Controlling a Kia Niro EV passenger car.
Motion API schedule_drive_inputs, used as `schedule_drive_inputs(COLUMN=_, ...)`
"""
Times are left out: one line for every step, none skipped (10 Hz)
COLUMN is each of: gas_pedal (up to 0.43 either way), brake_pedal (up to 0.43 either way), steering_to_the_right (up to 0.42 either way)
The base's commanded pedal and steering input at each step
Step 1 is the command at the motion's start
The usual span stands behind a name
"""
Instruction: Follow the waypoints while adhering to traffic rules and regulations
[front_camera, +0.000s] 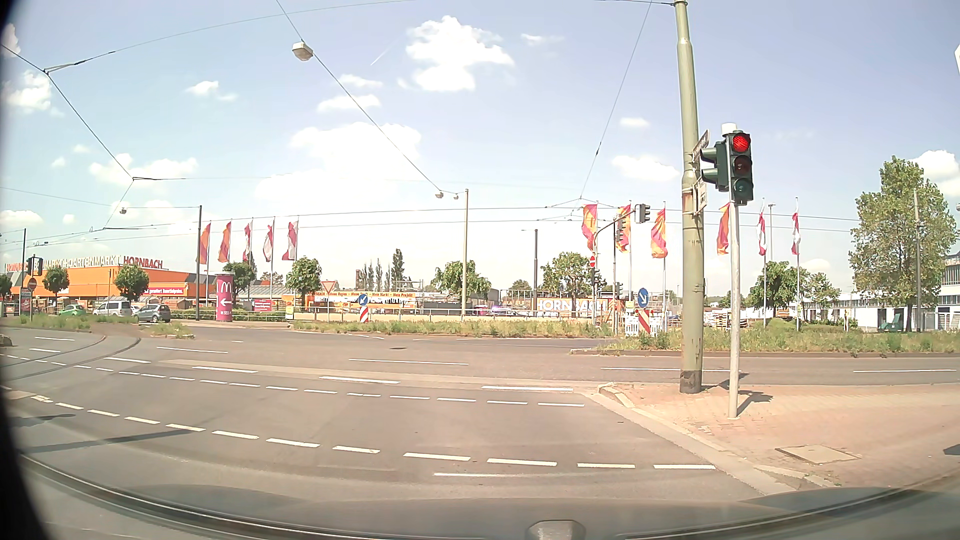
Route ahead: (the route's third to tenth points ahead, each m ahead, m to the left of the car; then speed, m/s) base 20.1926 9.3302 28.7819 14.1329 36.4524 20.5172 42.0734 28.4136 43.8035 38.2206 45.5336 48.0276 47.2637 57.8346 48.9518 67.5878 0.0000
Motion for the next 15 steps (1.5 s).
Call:
schedule_drive_inputs(gas_pedal=0.000, brake_pedal=0.348, steering_to_the_right=-0.048)
schedule_drive_inputs(gas_pedal=0.000, brake_pedal=0.348, steering_to_the_right=-0.048)
schedule_drive_inputs(gas_pedal=0.000, brake_pedal=0.348, steering_to_the_right=-0.048)
schedule_drive_inputs(gas_pedal=0.000, brake_pedal=0.348, steering_to_the_right=-0.049)
schedule_drive_inputs(gas_pedal=0.000, brake_pedal=0.348, steering_to_the_right=-0.049)
schedule_drive_inputs(gas_pedal=0.000, brake_pedal=0.348, steering_to_the_right=-0.048)
schedule_drive_inputs(gas_pedal=0.000, brake_pedal=0.348, steering_to_the_right=-0.048)
schedule_drive_inputs(gas_pedal=0.000, brake_pedal=0.354, steering_to_the_right=-0.048)
schedule_drive_inputs(gas_pedal=0.000, brake_pedal=0.348, steering_to_the_right=-0.049)
schedule_drive_inputs(gas_pedal=0.000, brake_pedal=0.348, steering_to_the_right=-0.049)
schedule_drive_inputs(gas_pedal=0.000, brake_pedal=0.348, steering_to_the_right=-0.048)
schedule_drive_inputs(gas_pedal=0.000, brake_pedal=0.348, steering_to_the_right=-0.049)
schedule_drive_inputs(gas_pedal=0.000, brake_pedal=0.348, steering_to_the_right=-0.049)
schedule_drive_inputs(gas_pedal=0.000, brake_pedal=0.348, steering_to_the_right=-0.048)
schedule_drive_inputs(gas_pedal=0.000, brake_pedal=0.348, steering_to_the_right=-0.048)
